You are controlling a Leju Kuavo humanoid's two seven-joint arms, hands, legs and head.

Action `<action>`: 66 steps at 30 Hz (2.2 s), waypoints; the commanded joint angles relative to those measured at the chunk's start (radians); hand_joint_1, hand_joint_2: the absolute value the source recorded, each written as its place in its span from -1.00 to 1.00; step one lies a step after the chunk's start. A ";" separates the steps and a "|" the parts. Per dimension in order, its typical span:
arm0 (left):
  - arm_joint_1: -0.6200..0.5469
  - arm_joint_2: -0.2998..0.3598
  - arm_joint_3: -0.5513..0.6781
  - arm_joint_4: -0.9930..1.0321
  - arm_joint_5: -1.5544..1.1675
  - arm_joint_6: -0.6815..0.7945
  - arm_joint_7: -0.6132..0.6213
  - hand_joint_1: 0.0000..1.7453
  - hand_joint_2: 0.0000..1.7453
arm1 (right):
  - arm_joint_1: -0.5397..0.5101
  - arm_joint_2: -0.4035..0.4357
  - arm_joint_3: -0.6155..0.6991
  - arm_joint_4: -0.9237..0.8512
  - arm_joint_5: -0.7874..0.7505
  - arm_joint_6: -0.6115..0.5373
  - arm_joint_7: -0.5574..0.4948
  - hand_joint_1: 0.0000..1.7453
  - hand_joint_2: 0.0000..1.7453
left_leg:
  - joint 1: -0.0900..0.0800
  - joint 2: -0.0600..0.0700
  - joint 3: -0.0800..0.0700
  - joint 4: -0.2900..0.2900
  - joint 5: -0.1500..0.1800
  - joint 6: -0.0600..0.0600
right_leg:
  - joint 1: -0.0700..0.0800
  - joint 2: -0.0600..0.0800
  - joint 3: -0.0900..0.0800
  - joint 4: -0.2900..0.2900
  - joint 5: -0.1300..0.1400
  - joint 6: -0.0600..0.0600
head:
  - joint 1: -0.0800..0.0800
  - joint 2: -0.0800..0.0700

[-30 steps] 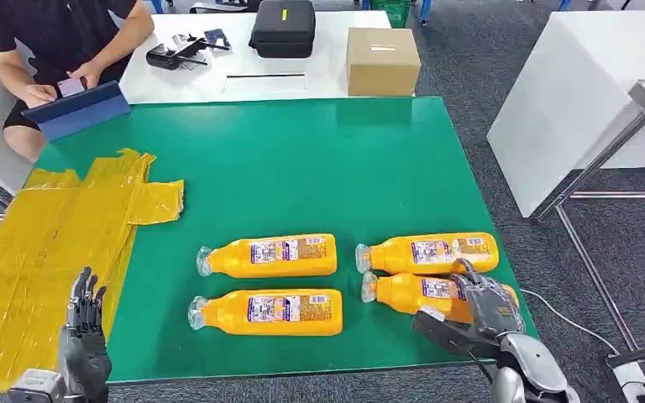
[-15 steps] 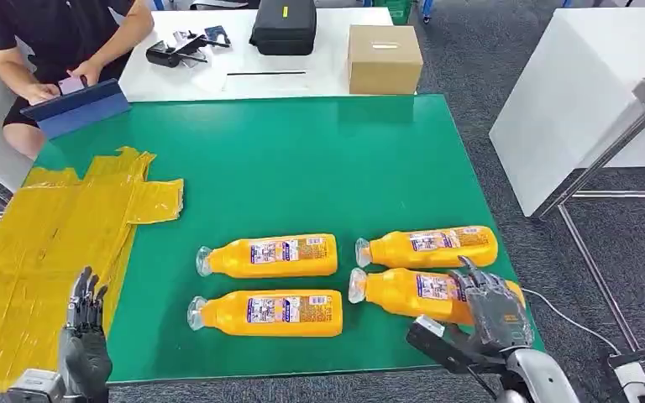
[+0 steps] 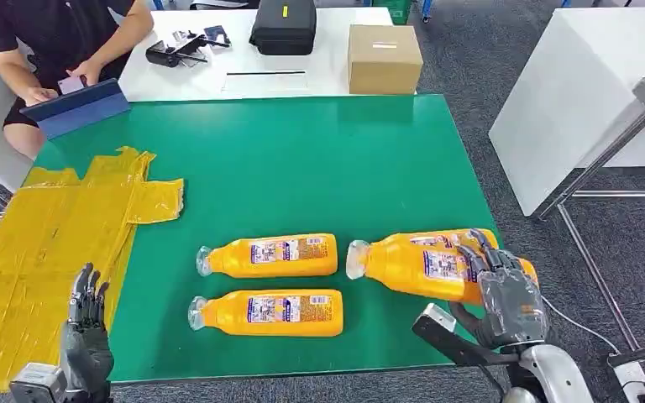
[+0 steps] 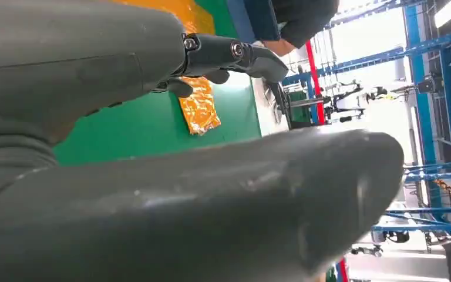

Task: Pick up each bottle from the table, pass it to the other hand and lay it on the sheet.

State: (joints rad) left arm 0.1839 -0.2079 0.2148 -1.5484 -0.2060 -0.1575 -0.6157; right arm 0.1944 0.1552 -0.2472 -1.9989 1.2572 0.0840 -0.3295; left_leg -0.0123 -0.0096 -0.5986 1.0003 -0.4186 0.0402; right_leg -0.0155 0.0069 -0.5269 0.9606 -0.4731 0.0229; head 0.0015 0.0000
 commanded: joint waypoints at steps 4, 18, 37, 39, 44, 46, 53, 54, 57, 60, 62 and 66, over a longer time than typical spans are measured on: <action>-0.075 0.038 -0.066 0.115 0.028 -0.003 -0.050 -1.00 -1.00 | -0.200 0.030 0.139 0.115 -0.153 -0.016 -0.026 1.00 1.00 | 0.001 0.003 0.003 -0.001 0.001 -0.004 | 0.001 0.002 0.001 -0.001 0.001 -0.002 | 0.000 0.000; -0.182 0.049 -0.147 0.167 0.216 -0.110 -0.008 -1.00 1.00 | -0.652 -0.017 0.572 0.765 -0.420 -0.107 0.018 1.00 1.00 | 0.002 0.010 0.003 -0.002 0.005 -0.003 | 0.004 0.008 0.001 -0.001 0.005 -0.001 | 0.000 0.000; -0.331 0.047 -0.209 0.249 0.438 -0.238 0.107 -1.00 1.00 | -0.818 0.087 0.786 1.033 -0.587 -0.176 0.078 1.00 1.00 | 0.000 0.002 -0.004 0.000 0.006 -0.001 | 0.003 0.001 -0.002 0.002 0.004 0.001 | 0.000 0.000; -0.335 0.048 -0.208 0.252 0.440 -0.239 0.108 -1.00 1.00 | -0.819 0.090 0.788 1.034 -0.588 -0.177 0.079 1.00 1.00 | 0.001 0.002 -0.002 0.000 0.007 -0.003 | 0.004 0.001 -0.001 0.002 0.004 0.000 | 0.000 0.000; -0.386 0.056 -0.192 0.330 0.514 -0.284 0.133 -1.00 1.00 | -0.831 0.116 0.808 1.018 -0.596 -0.187 0.092 1.00 1.00 | 0.000 0.000 -0.002 0.000 0.006 -0.001 | 0.003 -0.001 -0.001 0.002 0.003 0.002 | 0.000 0.000; -0.410 0.062 -0.191 0.352 0.529 -0.295 0.140 -1.00 1.00 | -0.840 0.133 0.820 1.014 -0.590 -0.190 0.108 1.00 1.00 | 0.001 0.001 -0.004 0.001 0.006 -0.001 | 0.003 0.000 -0.001 0.003 0.003 0.002 | 0.000 0.000; -0.473 0.051 -0.214 0.394 0.547 -0.295 0.164 -1.00 1.00 | -0.884 0.192 0.856 1.106 -0.589 -0.190 0.137 1.00 1.00 | 0.001 0.001 -0.005 0.001 0.007 -0.002 | 0.003 0.000 -0.003 0.003 0.003 0.001 | 0.000 0.000; -0.479 0.049 -0.215 0.400 0.549 -0.293 0.166 -1.00 1.00 | -0.892 0.194 0.864 1.118 -0.598 -0.192 0.135 1.00 1.00 | 0.001 0.001 -0.004 0.001 0.007 -0.003 | 0.004 -0.001 -0.002 0.003 0.003 0.001 | 0.000 0.000; -0.484 0.046 -0.214 0.407 0.561 -0.296 0.171 -1.00 1.00 | -0.902 0.194 0.884 1.130 -0.621 -0.201 0.138 1.00 1.00 | 0.001 0.000 -0.004 0.001 0.007 -0.002 | 0.003 -0.001 -0.003 0.003 0.003 0.002 | 0.000 0.000; -0.488 0.045 -0.213 0.410 0.562 -0.295 0.171 -1.00 1.00 | -0.907 0.194 0.900 1.129 -0.631 -0.199 0.145 1.00 1.00 | 0.001 0.000 -0.004 0.000 0.007 -0.001 | 0.003 -0.001 -0.002 0.002 0.003 0.002 | 0.000 0.000; -0.497 0.041 -0.207 0.413 0.572 -0.295 0.174 -1.00 1.00 | -0.927 0.194 0.947 1.145 -0.670 -0.206 0.168 1.00 1.00 | 0.001 0.000 -0.005 0.001 0.007 -0.001 | 0.004 -0.001 -0.002 0.002 0.003 0.002 | 0.000 0.000; -0.483 0.032 -0.204 0.378 0.579 -0.292 0.187 -1.00 1.00 | -0.960 0.194 1.025 1.208 -0.754 -0.236 0.185 1.00 1.00 | 0.001 0.001 -0.004 0.001 0.006 -0.003 | 0.004 0.000 -0.002 0.003 0.003 0.001 | 0.000 0.000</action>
State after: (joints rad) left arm -0.2559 -0.1823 0.0134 -1.2196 0.3655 -0.4578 -0.4486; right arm -0.6572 0.3567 0.6180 -0.9491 0.5950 -0.1156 -0.1678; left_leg -0.0122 -0.0099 -0.6048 1.0008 -0.4120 0.0418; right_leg -0.0126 0.0065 -0.5310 0.9628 -0.4700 0.0259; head 0.0019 0.0000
